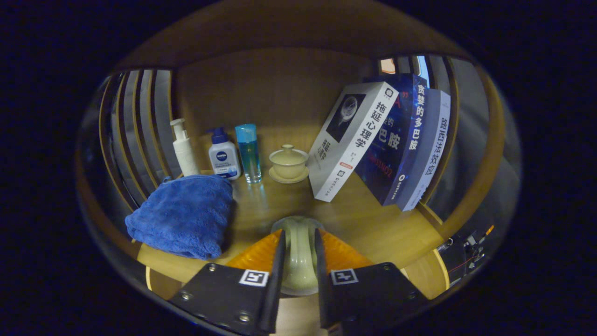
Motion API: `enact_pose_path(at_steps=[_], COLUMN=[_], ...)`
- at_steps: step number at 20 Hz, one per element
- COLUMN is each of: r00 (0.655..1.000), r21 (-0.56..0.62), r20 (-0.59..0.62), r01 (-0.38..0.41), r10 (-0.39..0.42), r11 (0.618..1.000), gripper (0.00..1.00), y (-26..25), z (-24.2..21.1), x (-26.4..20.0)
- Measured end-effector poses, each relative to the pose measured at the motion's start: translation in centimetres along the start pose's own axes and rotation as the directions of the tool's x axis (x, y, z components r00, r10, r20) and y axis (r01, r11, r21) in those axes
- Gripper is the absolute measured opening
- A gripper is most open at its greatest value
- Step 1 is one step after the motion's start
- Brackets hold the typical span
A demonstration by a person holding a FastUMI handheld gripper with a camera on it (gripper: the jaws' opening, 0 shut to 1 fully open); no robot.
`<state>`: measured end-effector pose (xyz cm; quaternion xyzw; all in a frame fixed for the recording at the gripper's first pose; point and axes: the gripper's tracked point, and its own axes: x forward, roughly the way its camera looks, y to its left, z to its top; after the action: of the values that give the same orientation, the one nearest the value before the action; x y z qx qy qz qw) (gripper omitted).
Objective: Pull open the drawer, take out the items inside it, and place them on the countertop above the cabinet.
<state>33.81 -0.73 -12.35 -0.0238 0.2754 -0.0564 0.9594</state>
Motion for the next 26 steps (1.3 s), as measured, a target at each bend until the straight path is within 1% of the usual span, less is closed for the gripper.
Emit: enact_pose_path(at_steps=[1, 2, 3, 7, 12, 17, 19, 20, 22, 26], r00=[1.000, 1.000, 0.999, 0.985, 0.945, 0.893, 0.869, 0.861, 0.852, 0.846], r21=[0.003, 0.007, 0.010, 0.015, -0.018, -0.022, -0.014, -0.019, -0.049, -0.059], r20=[0.012, 0.030, 0.050, 0.169, 0.327, 0.444, 0.482, 0.500, 0.522, 0.533], r01=[0.000, 0.002, 0.001, -0.031, 0.006, 0.097, 0.132, 0.122, 0.079, 0.072], r10=[0.000, -0.002, -0.002, 0.028, 0.001, -0.077, -0.108, -0.097, -0.042, -0.030], r11=[1.000, 1.000, 1.000, 0.999, 1.000, 0.995, 0.991, 0.992, 0.996, 0.996], gripper=[0.46, 0.46, 0.49, 0.50, 0.49, 0.49, 0.49, 0.49, 0.49, 0.49], y=[0.0, -0.1, 0.0, 0.2, -0.5, -2.7, -3.6, -3.5, -2.4, -2.6], z=[0.3, 0.7, 1.1, 3.6, 6.9, 8.4, 8.4, 8.2, 7.1, 4.2], x=[-0.5, -0.9, -1.4, -4.2, -10.6, -17.6, -20.5, -21.8, -23.8, -26.5])
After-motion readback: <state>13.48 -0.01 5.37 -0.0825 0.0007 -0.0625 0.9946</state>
